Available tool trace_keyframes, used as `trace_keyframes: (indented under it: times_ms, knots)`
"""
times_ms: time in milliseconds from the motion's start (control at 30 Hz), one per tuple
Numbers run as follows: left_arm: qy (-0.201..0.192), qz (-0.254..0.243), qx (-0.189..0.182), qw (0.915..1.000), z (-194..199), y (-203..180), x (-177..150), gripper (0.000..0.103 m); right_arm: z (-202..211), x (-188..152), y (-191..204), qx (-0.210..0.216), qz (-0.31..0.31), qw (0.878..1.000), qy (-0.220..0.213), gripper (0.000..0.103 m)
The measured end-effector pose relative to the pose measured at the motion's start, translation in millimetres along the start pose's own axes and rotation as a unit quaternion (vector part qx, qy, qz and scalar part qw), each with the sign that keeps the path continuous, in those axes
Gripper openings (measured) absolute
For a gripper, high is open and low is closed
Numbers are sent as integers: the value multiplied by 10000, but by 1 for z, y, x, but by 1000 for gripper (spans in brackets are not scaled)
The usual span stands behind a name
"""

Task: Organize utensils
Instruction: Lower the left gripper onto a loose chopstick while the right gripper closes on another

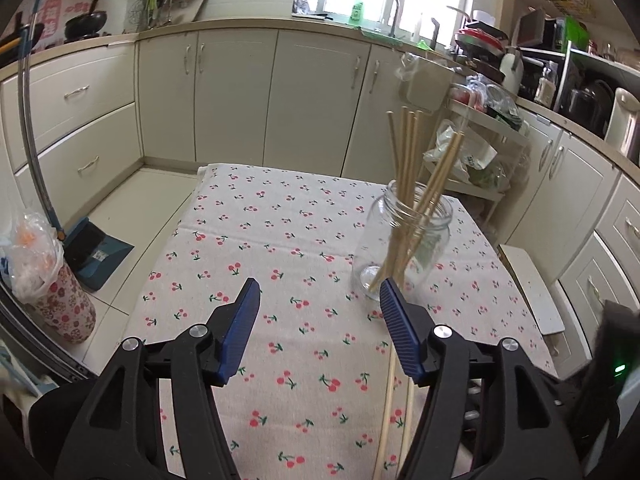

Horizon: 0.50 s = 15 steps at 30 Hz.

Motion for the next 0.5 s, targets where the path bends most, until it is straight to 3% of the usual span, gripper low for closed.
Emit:
trace_keyframes:
  times_ms: [233,500]
  knots:
    - [-6,-93,-5,10000,12,-6,-1,63,-16,-17,11,-223,343,9984,400,49]
    - [112,-95,-18,9999,13,-6,-5,66,-13,-24,11,-330,881,9947,420,50]
Point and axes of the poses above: each gripper's, at about its wrist camera, not at the fingertips, and z roughly against the way its jaws point, y to its left, x to its top, the point moved 7 cm from there along -z, roughly the way its jaws point, and after that the axes turned 11 degrees about -x, right-handed, at the moved point
